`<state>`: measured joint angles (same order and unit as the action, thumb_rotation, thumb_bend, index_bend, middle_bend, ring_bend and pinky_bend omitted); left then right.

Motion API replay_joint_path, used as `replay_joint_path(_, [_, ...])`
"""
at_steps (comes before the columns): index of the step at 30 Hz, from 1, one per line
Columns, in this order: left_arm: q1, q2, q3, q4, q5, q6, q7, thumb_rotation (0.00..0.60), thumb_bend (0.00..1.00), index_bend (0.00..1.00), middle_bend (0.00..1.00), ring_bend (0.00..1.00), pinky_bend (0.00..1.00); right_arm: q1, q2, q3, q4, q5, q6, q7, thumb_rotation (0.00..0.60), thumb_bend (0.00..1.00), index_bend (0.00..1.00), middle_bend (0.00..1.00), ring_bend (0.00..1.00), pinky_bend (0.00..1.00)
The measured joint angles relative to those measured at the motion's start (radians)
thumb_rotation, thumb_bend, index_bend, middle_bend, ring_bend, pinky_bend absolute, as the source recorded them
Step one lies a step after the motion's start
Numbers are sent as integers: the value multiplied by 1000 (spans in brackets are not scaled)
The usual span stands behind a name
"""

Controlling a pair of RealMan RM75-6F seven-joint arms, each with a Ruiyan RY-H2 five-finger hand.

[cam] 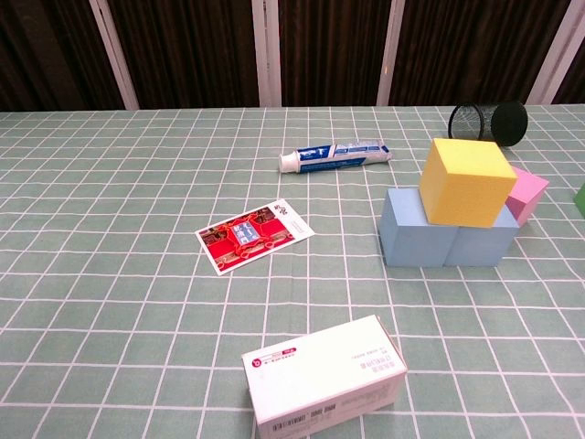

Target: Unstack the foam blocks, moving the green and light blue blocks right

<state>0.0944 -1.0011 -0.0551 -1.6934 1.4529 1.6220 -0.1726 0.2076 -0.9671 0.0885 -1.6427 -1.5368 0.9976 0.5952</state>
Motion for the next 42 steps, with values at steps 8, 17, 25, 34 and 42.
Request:
replay_joint_path(8, [1, 3, 0, 0, -1, 1, -4, 600, 183, 186, 0, 0, 0, 65, -71, 2, -3, 57, -64, -95, 600, 174, 245, 240, 243, 183])
replay_joint_path(17, [1, 4, -2, 0, -3, 2, -4, 600, 183, 184, 0, 0, 0, 139, -153, 47, 12, 251, -137, -241, 600, 174, 245, 240, 243, 182])
replay_joint_path(25, [1, 3, -2, -1, -2, 3, -3, 600, 183, 184, 0, 0, 0, 214, -207, 78, 33, 396, -201, -347, 600, 174, 245, 240, 243, 181])
replay_joint_path(34, [0, 3, -3, -1, -4, 1, -1, 600, 183, 184, 0, 0, 0, 296, -288, 99, 66, 557, -230, -480, 600, 174, 245, 240, 243, 182])
replay_joint_path(42, [0, 2, -4, -2, -7, 1, 1, 600, 183, 184, 0, 0, 0, 351, -328, 114, 68, 617, -236, -540, 600, 174, 245, 240, 243, 179])
